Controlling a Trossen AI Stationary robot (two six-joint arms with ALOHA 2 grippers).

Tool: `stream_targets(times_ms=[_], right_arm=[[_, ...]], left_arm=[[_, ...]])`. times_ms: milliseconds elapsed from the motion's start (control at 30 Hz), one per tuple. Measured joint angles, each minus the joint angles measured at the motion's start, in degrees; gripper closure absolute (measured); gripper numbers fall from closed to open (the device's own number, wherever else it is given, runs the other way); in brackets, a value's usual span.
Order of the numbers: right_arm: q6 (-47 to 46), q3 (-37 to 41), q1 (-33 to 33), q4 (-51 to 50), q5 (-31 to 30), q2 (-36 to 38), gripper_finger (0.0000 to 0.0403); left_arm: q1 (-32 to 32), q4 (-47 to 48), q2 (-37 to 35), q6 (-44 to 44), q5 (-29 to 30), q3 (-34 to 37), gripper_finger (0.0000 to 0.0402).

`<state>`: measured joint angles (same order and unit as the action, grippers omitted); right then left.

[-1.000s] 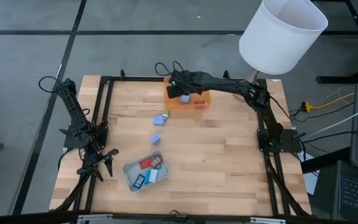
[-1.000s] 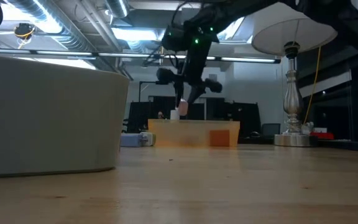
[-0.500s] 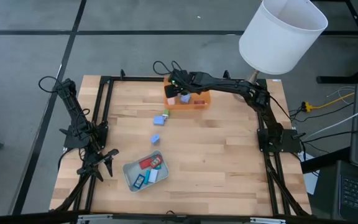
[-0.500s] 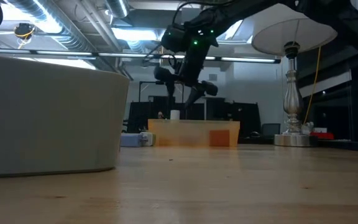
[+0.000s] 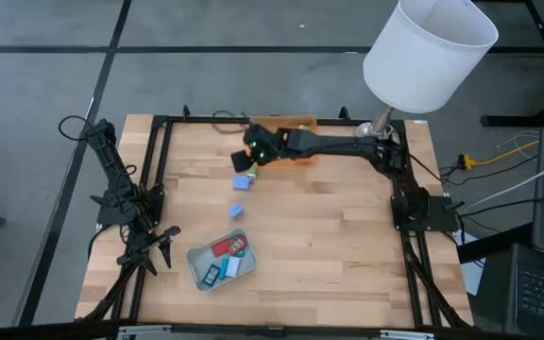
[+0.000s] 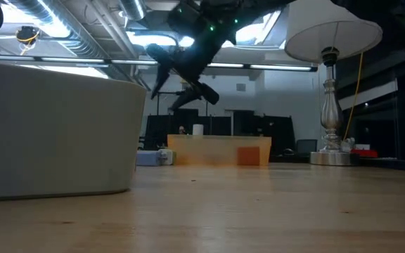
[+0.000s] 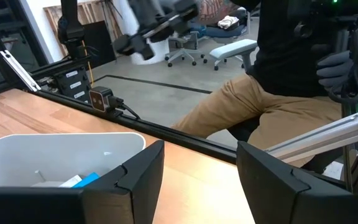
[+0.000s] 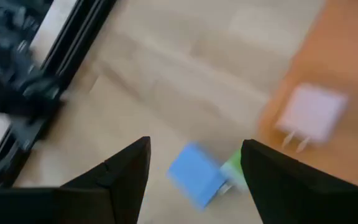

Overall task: Pick & Place Office items
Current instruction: Put the bottom blue charger adapter into the orange bin

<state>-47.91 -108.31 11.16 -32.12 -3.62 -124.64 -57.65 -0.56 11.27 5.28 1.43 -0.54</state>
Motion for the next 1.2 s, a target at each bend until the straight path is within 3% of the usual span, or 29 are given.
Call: stream_targets(times_ms=[133,433,767,1033,1200], right_arm=[[-2.54,0.00,-3.72,0.01,-0.30,0.00,0.0159],[-12.48,-0.04,-7.87,-2.87,-6.99,-0.75,0.0159],[-12.82,0.06,-8.31,-1.81,-2.13,-6.19,0.0159],[-10.75,-2.00,-10.51,0.13,2.94,-5.68,0.0159],[3.82,-5.28,-13.99,0.22,2.02,-5.64,0.0159]], left_arm=[[0.02,-0.02,0.00,0.02,0.00,0.00,0.0209],[0.00,0.00,0.00,0.02,0.00,0.00,0.0206],[0.01,0.00,0.63,0.02,-0.01,0.00,0.0209],[0.00,-0.02,2.23,-0.02,-0.02,0.00,0.0207],[0.01,-0.02,2.49,-0.04,-0.01,0.00,0.0210]])
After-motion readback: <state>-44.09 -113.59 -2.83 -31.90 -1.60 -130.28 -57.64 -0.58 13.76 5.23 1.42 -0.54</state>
